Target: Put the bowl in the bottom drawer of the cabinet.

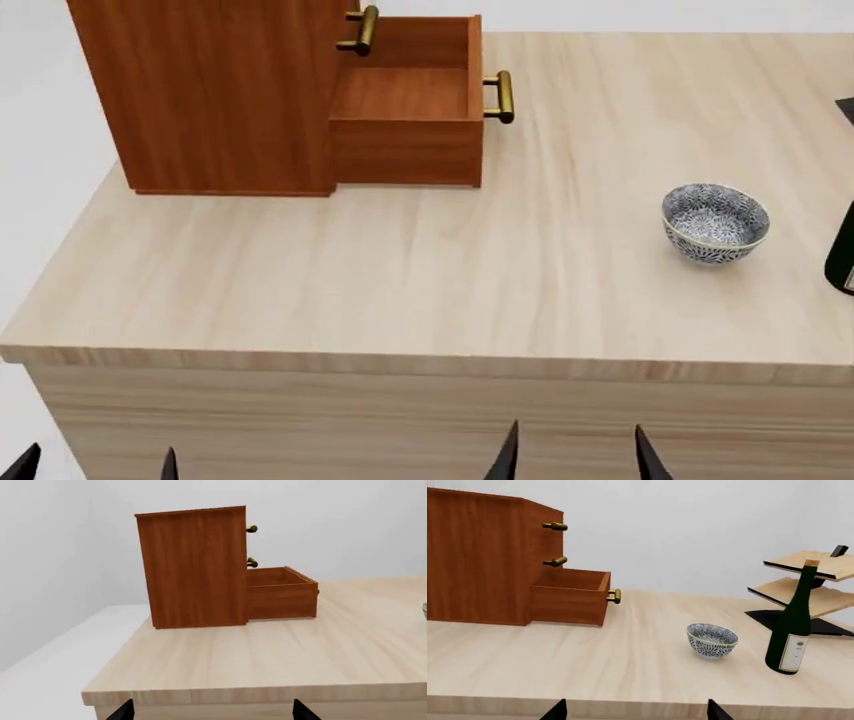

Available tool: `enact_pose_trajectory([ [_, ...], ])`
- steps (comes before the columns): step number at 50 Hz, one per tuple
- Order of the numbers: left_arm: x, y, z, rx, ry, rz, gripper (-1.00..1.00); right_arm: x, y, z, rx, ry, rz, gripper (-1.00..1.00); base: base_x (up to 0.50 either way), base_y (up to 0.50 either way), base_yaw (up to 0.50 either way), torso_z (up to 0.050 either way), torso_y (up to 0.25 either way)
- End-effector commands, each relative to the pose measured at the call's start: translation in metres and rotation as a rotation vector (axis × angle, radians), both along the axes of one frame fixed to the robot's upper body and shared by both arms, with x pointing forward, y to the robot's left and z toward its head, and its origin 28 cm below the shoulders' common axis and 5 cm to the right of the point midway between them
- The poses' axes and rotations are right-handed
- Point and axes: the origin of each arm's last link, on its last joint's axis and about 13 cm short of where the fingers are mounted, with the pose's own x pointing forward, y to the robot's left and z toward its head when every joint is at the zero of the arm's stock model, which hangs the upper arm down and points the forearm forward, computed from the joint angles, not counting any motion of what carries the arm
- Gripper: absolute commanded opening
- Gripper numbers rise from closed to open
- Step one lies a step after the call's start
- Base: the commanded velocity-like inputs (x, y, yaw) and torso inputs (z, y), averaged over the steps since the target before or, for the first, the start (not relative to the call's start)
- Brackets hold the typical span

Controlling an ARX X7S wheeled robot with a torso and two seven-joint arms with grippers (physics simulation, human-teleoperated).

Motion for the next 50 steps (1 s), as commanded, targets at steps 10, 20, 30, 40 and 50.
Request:
enact_pose_trajectory([
  [10, -0.015, 0.002, 0.01, 0.01, -0.014, -0.012, 1.0, 0.007, 0.0, 0.021, -0.027, -0.026, -0.004, 1.0, 0.0, 0.0, 0.0, 0.05, 0.0],
  [20, -0.016, 0.002, 0.014, -0.001, -0.021, -0.022, 1.0, 0.008, 0.002, 0.032, -0.042, -0.062, 0.018, 1.0, 0.25, 0.0, 0.0, 0.05, 0.0],
  [30, -0.019, 0.001, 0.025, -0.004, -0.056, -0.031, 1.0, 0.008, 0.002, 0.04, -0.06, -0.088, 0.017, 1.0, 0.5, 0.0, 0.0, 0.05, 0.0],
  [40, -0.021, 0.0, 0.028, -0.006, -0.07, -0.041, 1.0, 0.009, 0.002, 0.042, -0.07, -0.098, 0.01, 1.0, 0.5, 0.0, 0.0, 0.05, 0.0],
  [50, -0.023, 0.0, 0.03, -0.005, -0.076, -0.046, 1.0, 0.011, -0.001, 0.042, -0.077, -0.101, -0.008, 1.0, 0.5, 0.0, 0.0, 0.05, 0.0],
])
